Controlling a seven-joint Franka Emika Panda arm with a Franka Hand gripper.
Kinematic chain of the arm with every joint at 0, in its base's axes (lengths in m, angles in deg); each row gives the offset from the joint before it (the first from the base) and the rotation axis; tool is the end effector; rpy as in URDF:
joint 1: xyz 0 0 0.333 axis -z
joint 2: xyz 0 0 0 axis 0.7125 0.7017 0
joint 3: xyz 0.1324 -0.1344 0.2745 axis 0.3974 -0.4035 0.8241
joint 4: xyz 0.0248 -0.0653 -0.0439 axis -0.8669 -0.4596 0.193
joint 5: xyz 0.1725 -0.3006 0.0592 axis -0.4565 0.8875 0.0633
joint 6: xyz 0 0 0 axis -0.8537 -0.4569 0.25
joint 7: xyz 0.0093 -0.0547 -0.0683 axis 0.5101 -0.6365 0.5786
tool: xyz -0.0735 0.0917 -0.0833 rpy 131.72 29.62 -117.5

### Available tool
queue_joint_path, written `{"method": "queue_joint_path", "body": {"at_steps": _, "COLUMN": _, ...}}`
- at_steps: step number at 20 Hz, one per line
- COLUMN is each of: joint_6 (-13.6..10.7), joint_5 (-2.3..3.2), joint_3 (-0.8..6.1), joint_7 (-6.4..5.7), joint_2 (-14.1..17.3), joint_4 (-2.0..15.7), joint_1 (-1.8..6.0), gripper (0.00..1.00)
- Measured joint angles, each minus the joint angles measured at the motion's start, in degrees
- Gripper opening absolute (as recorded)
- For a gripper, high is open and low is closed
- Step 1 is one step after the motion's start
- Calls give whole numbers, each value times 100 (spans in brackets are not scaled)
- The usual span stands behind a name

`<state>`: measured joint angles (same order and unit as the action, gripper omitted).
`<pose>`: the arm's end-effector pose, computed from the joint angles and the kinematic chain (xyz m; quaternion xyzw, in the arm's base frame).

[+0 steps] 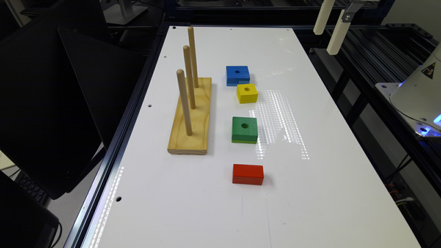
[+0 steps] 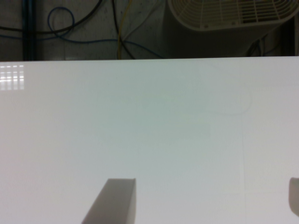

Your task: Pick up green block.

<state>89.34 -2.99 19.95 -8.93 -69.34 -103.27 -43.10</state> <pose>0.2833 -0.0118 0.3580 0.9210 -0.3896 0.0052 0.0009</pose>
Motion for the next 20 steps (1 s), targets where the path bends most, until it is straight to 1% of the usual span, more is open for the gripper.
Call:
{"method": "queue_joint_path", "body": {"at_steps": 4, "joint_6": 8, "joint_5": -1, "joint_3": 1, "joint_7": 0, "joint_2": -2, "joint_4": 4, "joint_1": -1, "gripper": 100}}
{"method": "queue_joint_path", "body": {"at_steps": 7, "joint_6": 31, "joint_5": -6, "joint_3": 15, "joint_7": -1, "joint_2": -2, "joint_4": 36, "joint_1": -7, "gripper": 100}}
{"method": "queue_joint_path", "body": {"at_steps": 10, "joint_6": 74, "joint_5": -12, "joint_3": 23, "joint_7": -10, "joint_2": 8, "joint_4": 71, "joint_1": -28, "gripper": 100}}
{"method": "queue_joint_path", "body": {"at_steps": 12, "joint_6": 144, "joint_5": -23, "joint_3": 35, "joint_7": -15, "joint_2": 49, "joint_4": 113, "joint_1": -40, "gripper": 100}}
{"method": "queue_joint_path", "body": {"at_steps": 14, "joint_6": 226, "joint_5": -45, "joint_3": 54, "joint_7": -27, "joint_2": 122, "joint_4": 164, "joint_1": -59, "gripper": 100}}
{"method": "queue_joint_path", "body": {"at_steps": 15, "joint_6": 338, "joint_5": -81, "joint_3": 98, "joint_7": -68, "joint_2": 277, "joint_4": 263, "joint_1": -98, "gripper": 100}}
{"method": "queue_joint_path", "body": {"at_steps": 17, "joint_6": 490, "joint_5": -114, "joint_3": 166, "joint_7": -143, "joint_2": 550, "joint_4": 438, "joint_1": -149, "gripper": 100}}
{"method": "queue_joint_path", "body": {"at_steps": 18, "joint_6": 558, "joint_5": -123, "joint_3": 202, "joint_7": -190, "joint_2": 722, "joint_4": 557, "joint_1": -174, "gripper": 100}}
{"method": "queue_joint_path", "body": {"at_steps": 20, "joint_6": 643, "joint_5": -124, "joint_3": 261, "joint_7": -265, "joint_2": 1034, "joint_4": 780, "joint_1": -197, "gripper": 100}}
